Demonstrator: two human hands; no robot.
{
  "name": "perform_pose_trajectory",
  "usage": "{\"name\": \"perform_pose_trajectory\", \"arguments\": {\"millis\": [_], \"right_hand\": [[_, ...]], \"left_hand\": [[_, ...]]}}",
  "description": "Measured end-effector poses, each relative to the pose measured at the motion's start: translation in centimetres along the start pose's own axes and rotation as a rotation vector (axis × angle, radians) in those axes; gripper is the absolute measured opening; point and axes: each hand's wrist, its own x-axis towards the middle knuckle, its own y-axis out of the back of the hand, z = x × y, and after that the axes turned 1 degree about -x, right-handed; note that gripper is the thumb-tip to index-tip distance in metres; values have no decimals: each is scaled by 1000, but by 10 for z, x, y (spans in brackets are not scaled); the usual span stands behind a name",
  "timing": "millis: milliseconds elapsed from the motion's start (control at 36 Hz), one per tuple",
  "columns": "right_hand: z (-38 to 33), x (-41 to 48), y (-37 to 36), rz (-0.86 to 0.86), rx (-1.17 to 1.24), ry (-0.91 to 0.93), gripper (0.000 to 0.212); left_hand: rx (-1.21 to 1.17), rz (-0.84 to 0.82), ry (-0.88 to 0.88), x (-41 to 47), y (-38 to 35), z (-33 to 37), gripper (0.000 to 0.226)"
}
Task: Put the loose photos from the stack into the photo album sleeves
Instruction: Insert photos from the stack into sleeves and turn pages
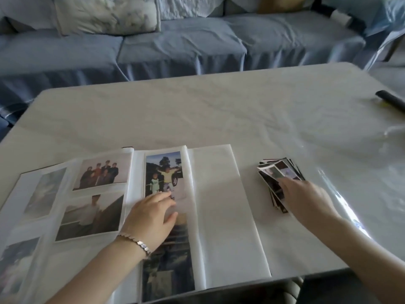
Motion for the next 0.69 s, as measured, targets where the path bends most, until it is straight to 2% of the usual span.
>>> {"name": "perform_pose_trajectory", "arguments": {"millis": [56, 111, 167, 250, 306, 389, 417, 500, 583, 639, 694], "right_hand": [[-5, -5, 3, 138, 94, 32, 15], [-15, -12, 7, 332, 245, 140, 19], [-30, -20, 11, 555, 334, 312, 28], [-56, -30, 16, 544, 394, 490, 39], [-72, -37, 18, 454, 401, 595, 40], [-91, -43, 18, 306, 366, 734, 30], [-96, -44, 20, 245, 373, 736, 27], [-108, -44, 29, 103, 523, 652, 36], [-119, -32, 37, 28, 668, 553, 42], [-128, -21, 43, -23, 698, 517, 49], [-140, -10, 50, -123, 687, 514, 46]], "left_hand": [[-103, 57, 10, 1, 1, 7, 31], [-286, 98, 45, 2, 5, 18, 27], [-563, 31, 109, 4, 14, 33, 26], [-1144, -197, 225, 6, 26, 55, 49], [-1252, -238, 270, 7, 28, 61, 46], [-1196, -91, 342, 5, 30, 59, 14], [-1108, -33, 345, 4, 29, 53, 12], [-804, 63, 265, 1, 26, 30, 23], [-620, 30, 173, -6, 34, 7, 30], [-495, -8, 123, -11, 41, -7, 31], [-393, -14, 84, -16, 49, -18, 31]]}}
